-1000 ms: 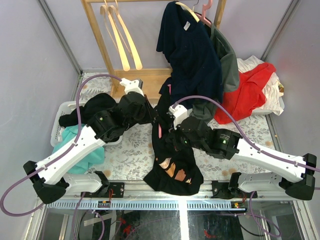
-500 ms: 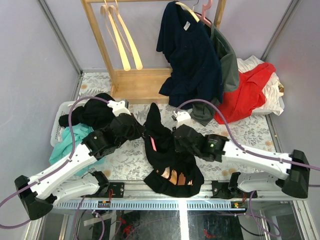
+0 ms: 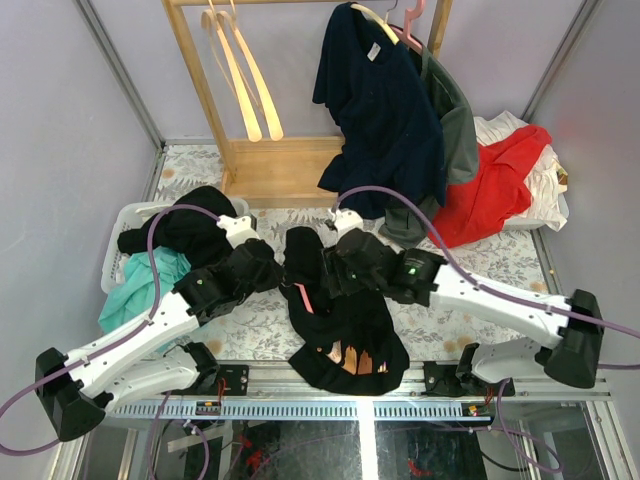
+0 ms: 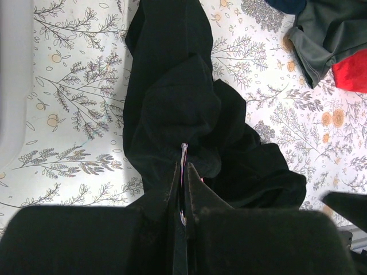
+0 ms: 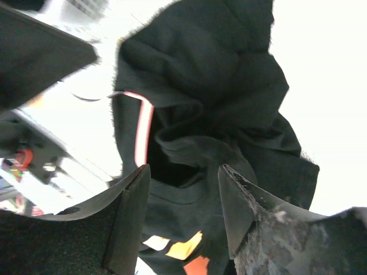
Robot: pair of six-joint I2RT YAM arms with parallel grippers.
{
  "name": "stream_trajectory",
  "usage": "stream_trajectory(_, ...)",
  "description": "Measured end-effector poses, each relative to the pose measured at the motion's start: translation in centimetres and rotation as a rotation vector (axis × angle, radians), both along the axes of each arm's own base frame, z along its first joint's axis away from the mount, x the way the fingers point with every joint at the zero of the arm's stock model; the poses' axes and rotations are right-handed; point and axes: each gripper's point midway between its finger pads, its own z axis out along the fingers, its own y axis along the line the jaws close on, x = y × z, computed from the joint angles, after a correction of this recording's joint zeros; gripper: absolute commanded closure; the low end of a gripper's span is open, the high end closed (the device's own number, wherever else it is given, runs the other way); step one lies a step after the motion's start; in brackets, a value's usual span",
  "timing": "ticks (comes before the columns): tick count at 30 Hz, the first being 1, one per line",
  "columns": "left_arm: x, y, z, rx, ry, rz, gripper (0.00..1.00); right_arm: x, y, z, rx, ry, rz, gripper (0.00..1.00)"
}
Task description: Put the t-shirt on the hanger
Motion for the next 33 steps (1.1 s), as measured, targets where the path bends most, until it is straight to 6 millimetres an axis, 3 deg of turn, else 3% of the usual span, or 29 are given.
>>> stream_trajectory(4,0.0,0.0,0.1,-0.001,-0.001,0.0,1.0,-0.9,1.2,5.6,0.142,-0.027,0.069,0.44)
stream_trajectory(7,0.1,-0.2,0.3,-0.003,-0.003,-0.001,1.0,-2.1,2.0,7.8,0.209,-0.018,0.13,0.45)
stream_trajectory(9,0.2,-0.3,0.5,-0.004,-0.004,-0.001,1.0,-3.1,2.7,7.9,0.223,0.003,0.172,0.46)
stream_trajectory(13,0.4,-0.5,0.8,-0.007,-0.006,-0.002,1.0,-4.7,4.1,5.7,0.186,0.069,0.221,0.47)
stream_trajectory(20,0.6,-0.7,1.9,-0.017,-0.022,-0.007,1.0,-3.8,4.6,1.2,0.076,0.116,0.166,0.48)
stream_trajectory(33,0.4,-0.5,2.5,-0.021,-0.028,-0.01,1.0,-3.2,5.1,-2.2,-0.048,0.056,0.11,0.51)
